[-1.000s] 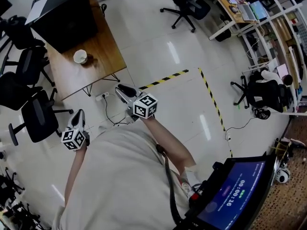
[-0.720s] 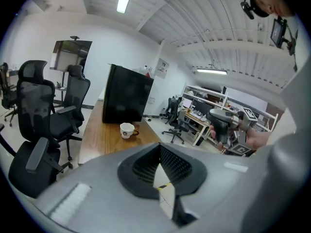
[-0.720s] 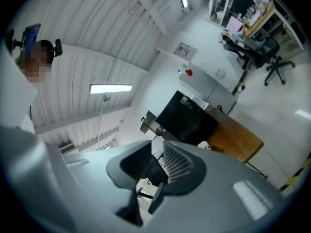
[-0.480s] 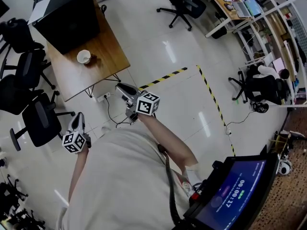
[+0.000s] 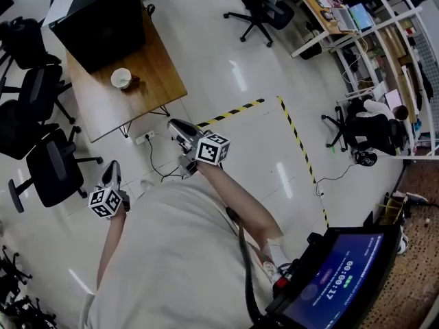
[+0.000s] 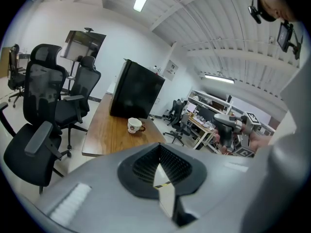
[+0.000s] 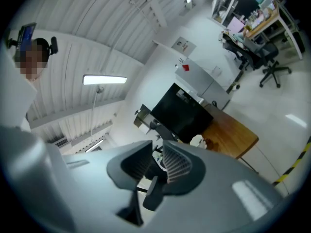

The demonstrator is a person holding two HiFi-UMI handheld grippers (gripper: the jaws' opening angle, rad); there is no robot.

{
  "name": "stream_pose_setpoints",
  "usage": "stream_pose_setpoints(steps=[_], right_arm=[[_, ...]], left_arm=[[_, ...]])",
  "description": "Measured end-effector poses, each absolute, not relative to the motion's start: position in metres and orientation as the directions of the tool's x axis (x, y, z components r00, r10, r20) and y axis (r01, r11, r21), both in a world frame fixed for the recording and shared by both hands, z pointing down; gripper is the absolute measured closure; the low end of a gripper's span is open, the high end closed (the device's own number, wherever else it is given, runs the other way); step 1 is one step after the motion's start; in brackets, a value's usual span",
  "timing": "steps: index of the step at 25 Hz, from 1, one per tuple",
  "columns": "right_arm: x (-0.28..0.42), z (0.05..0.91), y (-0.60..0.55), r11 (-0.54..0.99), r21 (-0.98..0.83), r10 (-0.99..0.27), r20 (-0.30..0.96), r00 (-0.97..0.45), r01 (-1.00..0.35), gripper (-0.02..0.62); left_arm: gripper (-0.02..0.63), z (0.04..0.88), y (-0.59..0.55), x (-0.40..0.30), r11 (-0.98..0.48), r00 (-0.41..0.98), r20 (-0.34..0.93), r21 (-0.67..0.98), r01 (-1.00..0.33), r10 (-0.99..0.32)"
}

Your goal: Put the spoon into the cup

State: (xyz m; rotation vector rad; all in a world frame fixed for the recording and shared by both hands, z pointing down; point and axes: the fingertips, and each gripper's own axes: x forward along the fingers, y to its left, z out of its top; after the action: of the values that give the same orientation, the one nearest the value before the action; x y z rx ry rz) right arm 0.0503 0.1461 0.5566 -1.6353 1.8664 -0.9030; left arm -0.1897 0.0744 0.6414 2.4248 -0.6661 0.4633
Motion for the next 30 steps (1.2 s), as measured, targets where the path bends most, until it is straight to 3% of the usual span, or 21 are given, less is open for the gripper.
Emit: stream_pose_setpoints(steps=[19,30], right_arm=[[0.097,0.591,0.138,-0.03,-0.876,-0.997,0.061,-0.05,-0.481,0.541],[0.106,0.609,0.14,-0.065,-0.841,-0.991,0.119,-0.066,-0.537,0.569]], left_arm=[[0.603,0.634,0.051,-0.166,-0.738,0.802,0.482,0.382,-0.556,-0.354],[0.603,0.637,0.053,-0.158,-0.734,0.788,0.498,0.369,-0.57,-0.362]])
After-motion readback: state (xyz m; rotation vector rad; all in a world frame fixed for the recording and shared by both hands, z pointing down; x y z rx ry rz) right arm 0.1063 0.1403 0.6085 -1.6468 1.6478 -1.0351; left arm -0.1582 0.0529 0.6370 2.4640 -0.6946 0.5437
